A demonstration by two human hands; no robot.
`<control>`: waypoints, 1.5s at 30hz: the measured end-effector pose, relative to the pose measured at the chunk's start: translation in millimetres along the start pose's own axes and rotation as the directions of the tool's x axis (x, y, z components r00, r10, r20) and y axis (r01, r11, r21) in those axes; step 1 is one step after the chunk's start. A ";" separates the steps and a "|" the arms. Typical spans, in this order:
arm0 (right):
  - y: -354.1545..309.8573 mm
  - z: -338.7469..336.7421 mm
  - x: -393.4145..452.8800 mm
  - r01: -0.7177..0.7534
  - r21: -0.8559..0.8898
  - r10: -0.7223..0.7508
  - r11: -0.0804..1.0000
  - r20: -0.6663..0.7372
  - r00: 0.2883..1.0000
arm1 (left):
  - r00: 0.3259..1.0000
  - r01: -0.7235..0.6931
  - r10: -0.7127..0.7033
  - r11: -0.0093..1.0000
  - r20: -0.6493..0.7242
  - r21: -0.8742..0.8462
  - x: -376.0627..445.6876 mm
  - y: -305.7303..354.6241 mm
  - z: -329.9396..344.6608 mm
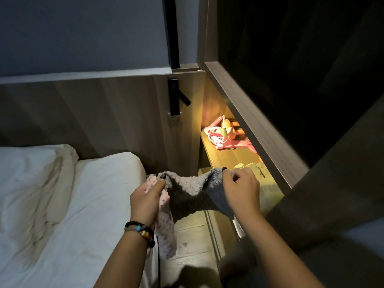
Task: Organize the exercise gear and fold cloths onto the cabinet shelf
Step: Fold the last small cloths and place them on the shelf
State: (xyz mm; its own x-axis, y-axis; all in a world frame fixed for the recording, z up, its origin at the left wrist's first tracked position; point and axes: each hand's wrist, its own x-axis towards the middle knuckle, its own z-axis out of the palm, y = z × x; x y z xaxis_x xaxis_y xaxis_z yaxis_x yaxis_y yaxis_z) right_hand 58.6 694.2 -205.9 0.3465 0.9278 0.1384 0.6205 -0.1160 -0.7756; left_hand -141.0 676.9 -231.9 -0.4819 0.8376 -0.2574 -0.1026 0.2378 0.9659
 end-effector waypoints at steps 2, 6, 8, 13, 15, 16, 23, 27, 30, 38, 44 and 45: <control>-3.6 10.6 18.2 -0.041 0.043 0.040 0.998 0.025 0.999 | 0.999 -0.001 0.003 0.999 0.044 -0.037 20.6 8.5 8.8; -13.3 33.7 61.0 -0.203 0.145 0.200 0.968 0.037 0.979 | 0.993 0.020 -0.014 0.998 0.118 -0.053 71.2 20.5 24.4; -16.8 44.4 82.7 -0.273 0.180 0.275 0.945 0.015 0.961 | 0.987 0.059 -0.050 0.997 0.150 -0.052 100.5 25.2 31.1; -19.2 68.5 137.5 -0.363 0.263 0.385 0.894 -0.037 0.922 | 0.974 0.149 -0.136 0.987 0.181 -0.063 174.3 40.5 45.4; -17.3 74.5 154.8 -0.392 0.289 0.425 0.873 -0.057 0.904 | 0.971 0.167 -0.156 0.985 0.184 -0.049 197.1 45.2 56.0; -14.9 77.2 162.1 -0.405 0.305 0.442 0.862 -0.063 0.895 | 0.971 0.165 -0.156 0.986 0.181 -0.037 206.8 46.2 63.1; 2.3 101.1 205.6 -0.471 0.402 0.465 0.785 0.119 0.877 | 0.929 0.147 -0.144 0.989 0.341 0.018 253.7 49.8 120.9; -1.6 116.3 226.7 -0.402 0.461 0.351 0.791 0.196 0.916 | 0.902 0.141 -0.135 0.990 0.410 0.015 267.5 52.9 151.7; -8.0 121.6 240.1 -0.298 0.436 0.227 0.849 0.208 0.951 | 0.875 0.138 -0.146 0.989 0.461 0.051 280.6 59.0 172.7; -15.2 130.5 276.8 -0.315 0.405 0.181 0.858 0.334 0.925 | 0.641 0.176 -0.264 0.964 0.721 0.197 318.3 68.5 222.1; -2.0 122.7 276.5 -0.355 0.305 0.248 0.884 0.339 0.908 | 0.459 0.109 -0.340 0.939 0.821 0.327 351.0 61.5 250.9; -0.5 121.6 276.9 -0.355 0.291 0.252 0.889 0.338 0.907 | 0.434 0.077 -0.336 0.938 0.836 0.337 354.5 59.3 255.8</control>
State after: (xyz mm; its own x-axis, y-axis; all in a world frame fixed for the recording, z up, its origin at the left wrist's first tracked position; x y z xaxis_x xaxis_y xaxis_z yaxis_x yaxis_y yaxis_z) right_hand 68.8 994.3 -242.1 0.2322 0.9320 -0.2781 0.2239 -0.3295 -0.9172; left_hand -95.3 1113.7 -273.2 0.5530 0.6946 -0.4600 0.1600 0.4533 0.8769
